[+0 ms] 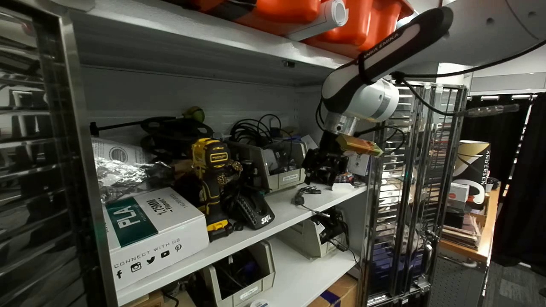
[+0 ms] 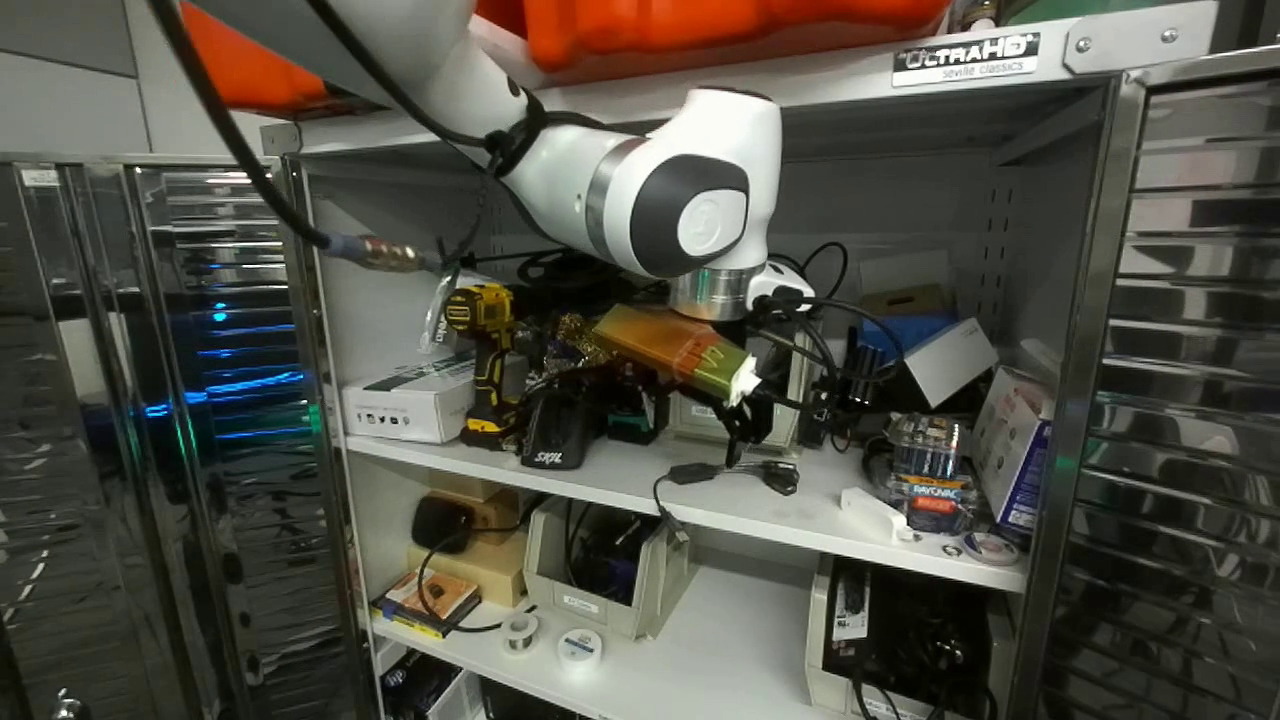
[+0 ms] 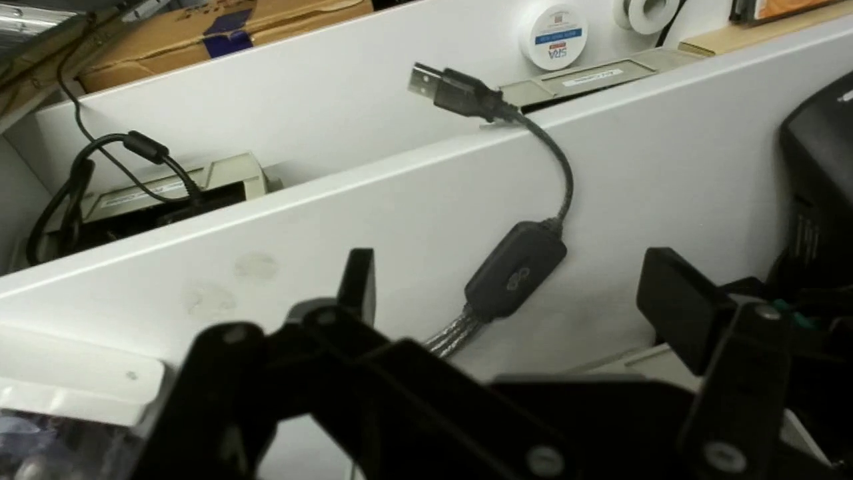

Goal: Pick up the black cable and put it in the box

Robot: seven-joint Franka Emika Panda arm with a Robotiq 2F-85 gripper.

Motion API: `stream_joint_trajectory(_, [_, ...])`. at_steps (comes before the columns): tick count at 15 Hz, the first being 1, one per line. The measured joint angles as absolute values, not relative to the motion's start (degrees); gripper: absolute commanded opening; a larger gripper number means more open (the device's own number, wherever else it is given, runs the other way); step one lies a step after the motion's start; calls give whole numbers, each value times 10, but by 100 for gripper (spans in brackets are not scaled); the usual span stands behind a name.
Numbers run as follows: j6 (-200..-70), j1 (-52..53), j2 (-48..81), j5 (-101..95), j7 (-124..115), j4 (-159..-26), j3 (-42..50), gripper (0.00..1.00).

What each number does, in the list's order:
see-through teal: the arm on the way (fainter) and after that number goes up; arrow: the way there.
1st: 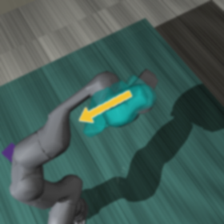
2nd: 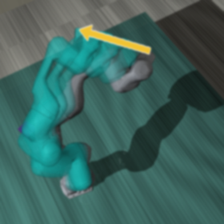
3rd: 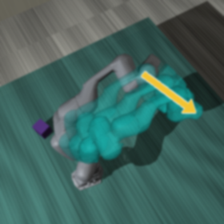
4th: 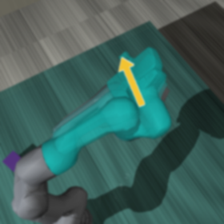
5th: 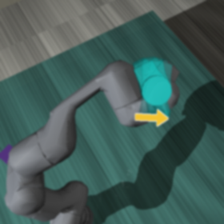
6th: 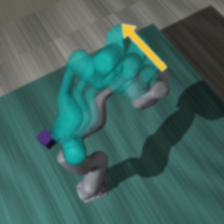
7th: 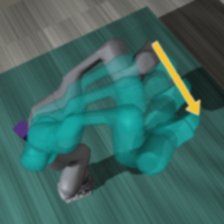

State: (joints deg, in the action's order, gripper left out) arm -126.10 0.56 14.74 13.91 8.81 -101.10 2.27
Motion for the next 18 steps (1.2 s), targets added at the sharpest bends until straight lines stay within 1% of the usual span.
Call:
stream_joint_trajectory(6, [-1177,11,246,109,28,-883,0,100])
stream_joint_trajectory(10, [-1126,18,286,86,0,-818,-5,100])
stream_joint_trajectory(18, [-1052,34,314,8,-53,-780,-5,100])
